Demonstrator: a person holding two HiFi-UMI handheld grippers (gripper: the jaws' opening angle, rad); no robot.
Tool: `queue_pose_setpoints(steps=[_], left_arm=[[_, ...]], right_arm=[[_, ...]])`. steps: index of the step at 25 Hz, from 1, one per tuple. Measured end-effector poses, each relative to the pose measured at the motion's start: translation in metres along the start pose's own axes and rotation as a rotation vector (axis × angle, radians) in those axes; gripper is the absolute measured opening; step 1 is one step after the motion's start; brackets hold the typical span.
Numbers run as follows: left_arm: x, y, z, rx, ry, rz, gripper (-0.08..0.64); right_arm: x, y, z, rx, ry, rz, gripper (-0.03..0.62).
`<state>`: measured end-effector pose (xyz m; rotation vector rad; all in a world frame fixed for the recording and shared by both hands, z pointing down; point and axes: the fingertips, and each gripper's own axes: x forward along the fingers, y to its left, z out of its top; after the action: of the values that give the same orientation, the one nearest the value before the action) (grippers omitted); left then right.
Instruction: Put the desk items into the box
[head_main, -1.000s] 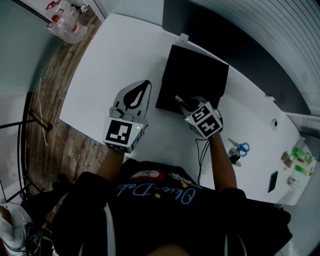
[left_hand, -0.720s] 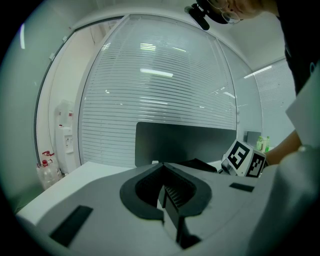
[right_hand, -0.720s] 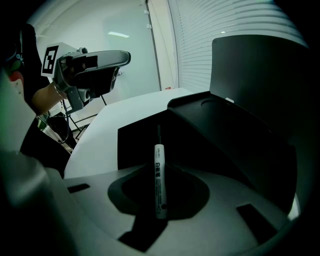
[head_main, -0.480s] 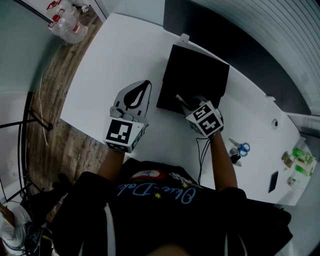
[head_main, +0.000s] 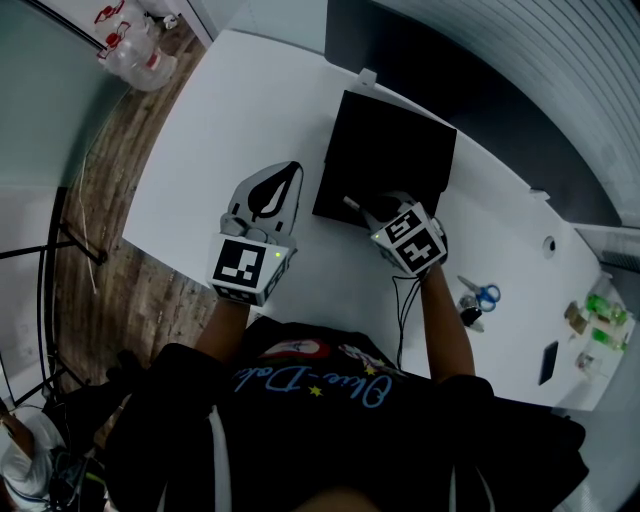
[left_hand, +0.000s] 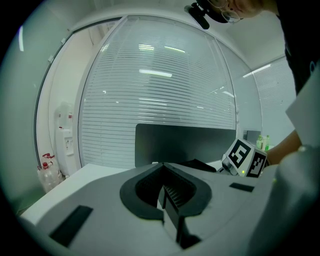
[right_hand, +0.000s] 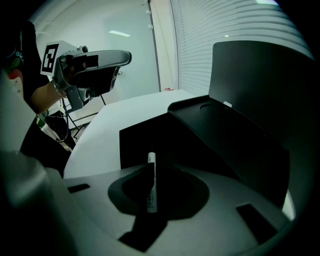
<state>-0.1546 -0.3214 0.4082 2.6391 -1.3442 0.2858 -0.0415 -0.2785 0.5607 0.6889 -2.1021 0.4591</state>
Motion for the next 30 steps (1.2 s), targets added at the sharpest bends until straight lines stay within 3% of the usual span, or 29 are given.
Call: queue_pose_setpoints(steps=[6,30], left_arm=[[-0.003,-0.004,0.004,0.021,-0.001,-0.001,0.008],[-0.019,-0.049,0.029,0.126,-0.012,-0.045,0.008]], right_arm=[[-0.012,-0.007,0.01,0.016,-0.063,-0.061,0.012],[-0.099,-0.017,0.024,0.23,-0.404,-0.211,0.008]])
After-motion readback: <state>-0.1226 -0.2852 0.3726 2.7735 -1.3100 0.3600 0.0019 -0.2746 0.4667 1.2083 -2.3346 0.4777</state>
